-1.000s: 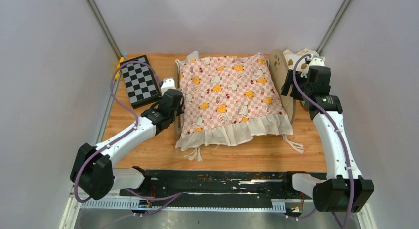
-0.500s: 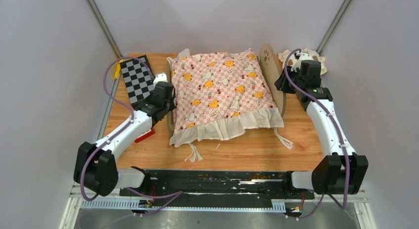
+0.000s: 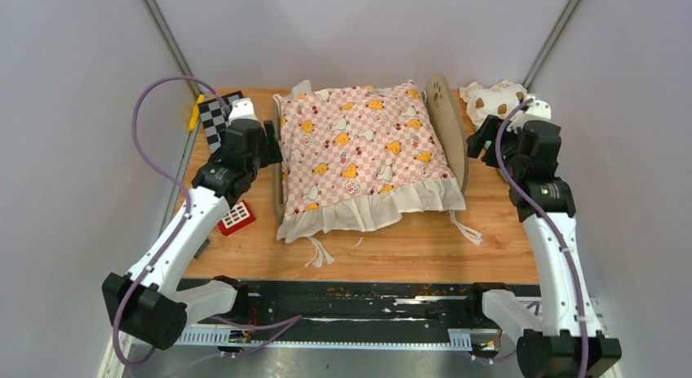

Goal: Set up the pet bed
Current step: Move the bed frame to the center of the board, then adjust the ropes on the bed frame.

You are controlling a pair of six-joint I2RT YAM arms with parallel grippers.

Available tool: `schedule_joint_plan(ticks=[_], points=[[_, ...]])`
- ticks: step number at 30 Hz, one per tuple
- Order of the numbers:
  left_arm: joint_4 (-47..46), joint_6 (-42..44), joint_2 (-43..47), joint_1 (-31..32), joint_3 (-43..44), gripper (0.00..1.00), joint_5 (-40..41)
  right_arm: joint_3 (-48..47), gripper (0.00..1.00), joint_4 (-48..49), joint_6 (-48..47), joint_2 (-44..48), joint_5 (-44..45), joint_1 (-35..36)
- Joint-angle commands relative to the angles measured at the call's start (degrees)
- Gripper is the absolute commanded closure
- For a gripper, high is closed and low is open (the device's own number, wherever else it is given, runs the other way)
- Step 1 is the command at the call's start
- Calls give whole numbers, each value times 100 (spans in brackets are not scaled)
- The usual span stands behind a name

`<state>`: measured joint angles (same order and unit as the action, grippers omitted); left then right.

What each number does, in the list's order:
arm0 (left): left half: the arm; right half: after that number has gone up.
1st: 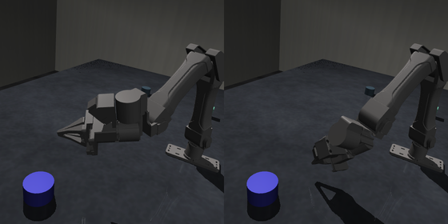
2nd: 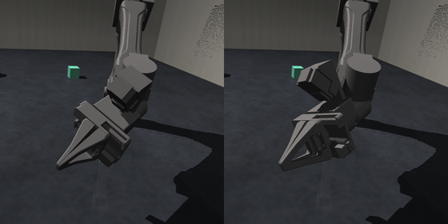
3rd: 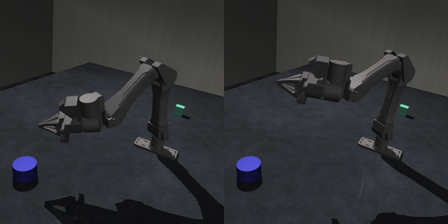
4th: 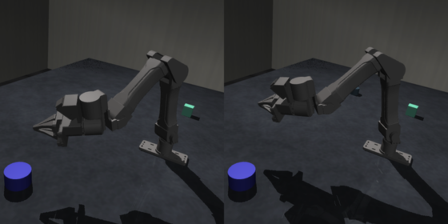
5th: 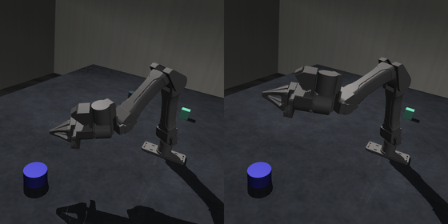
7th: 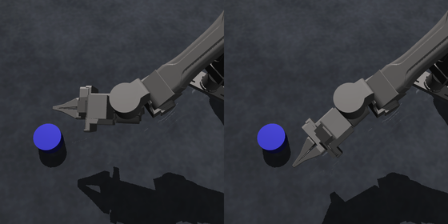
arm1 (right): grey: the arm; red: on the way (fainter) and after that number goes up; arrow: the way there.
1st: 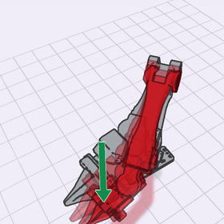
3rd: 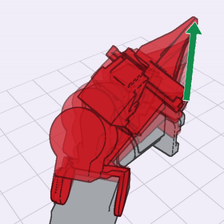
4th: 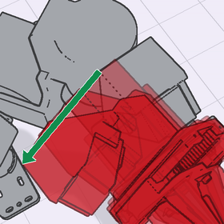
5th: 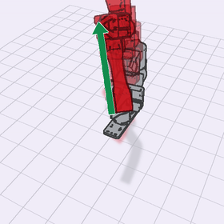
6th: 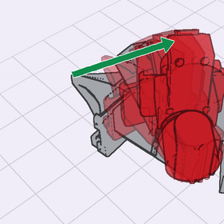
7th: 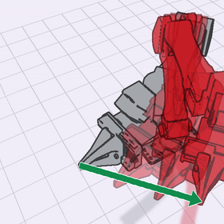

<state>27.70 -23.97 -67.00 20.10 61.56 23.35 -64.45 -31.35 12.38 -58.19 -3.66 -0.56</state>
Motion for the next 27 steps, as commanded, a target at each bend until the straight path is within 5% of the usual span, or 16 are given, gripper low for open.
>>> schedule_joint_plan(ticks=[1, 7, 13, 23, 27], points=[[-43, 510, 433, 695, 353, 19, 48, 110, 30, -355, 377, 584, 364, -32], [-753, 1329, -283, 3063, 793, 21, 115, 363, 27, -825, 913, 1357, 105, -34], [-1429, 2669, -1644, 4490, 1334, 19, 636, 988, 28, -1364, 1317, 2148, 12, -32], [-2680, 4682, -2830, 5328, 1586, 11, 653, 1071, 28, -2047, 1278, 2995, 347, -32], [-2985, 4863, -2951, 5417, 1385, 9, 643, 1242, 28, -2120, 1358, 3237, 620, -30]])
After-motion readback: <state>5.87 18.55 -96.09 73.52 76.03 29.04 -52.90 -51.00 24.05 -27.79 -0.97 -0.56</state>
